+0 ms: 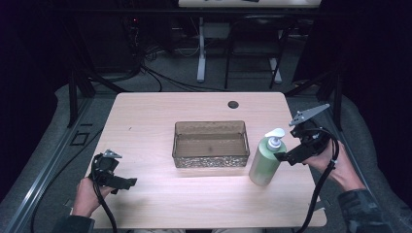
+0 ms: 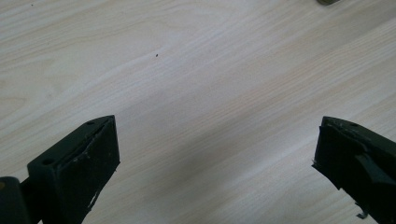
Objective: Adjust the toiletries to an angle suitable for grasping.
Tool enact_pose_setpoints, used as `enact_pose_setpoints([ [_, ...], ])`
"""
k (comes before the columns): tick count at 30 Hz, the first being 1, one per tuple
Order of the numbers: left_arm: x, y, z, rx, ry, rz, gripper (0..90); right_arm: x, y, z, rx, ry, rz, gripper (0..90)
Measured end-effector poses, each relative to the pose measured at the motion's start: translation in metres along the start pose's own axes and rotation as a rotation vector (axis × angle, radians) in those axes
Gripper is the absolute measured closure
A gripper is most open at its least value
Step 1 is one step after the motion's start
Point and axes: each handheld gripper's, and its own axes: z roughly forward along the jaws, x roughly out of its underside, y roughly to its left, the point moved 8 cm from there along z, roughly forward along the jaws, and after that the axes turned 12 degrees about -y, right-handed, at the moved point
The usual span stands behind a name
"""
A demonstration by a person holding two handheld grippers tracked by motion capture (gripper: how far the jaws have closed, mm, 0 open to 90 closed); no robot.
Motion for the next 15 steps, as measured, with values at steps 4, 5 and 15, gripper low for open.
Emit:
enact_pose_setpoints([
  [4, 0.0, 0.0, 0.001, 0.001, 0.002, 0.002, 0.1, -0.007, -0.001, -0.002, -0.034, 0.066, -0.064, 0.0],
  [5, 0.0, 0.0, 0.001, 0.001, 0.002, 0.002, 0.1, -0.011, -0.001, -0.003, -0.042, 0.081, -0.092, 0.0],
  [15, 0.001, 0.0, 0.001, 0.006, 0.006, 0.005, 0.1, -0.041, 0.001, -0.006, -0.105, 0.215, -0.242, 3.3],
])
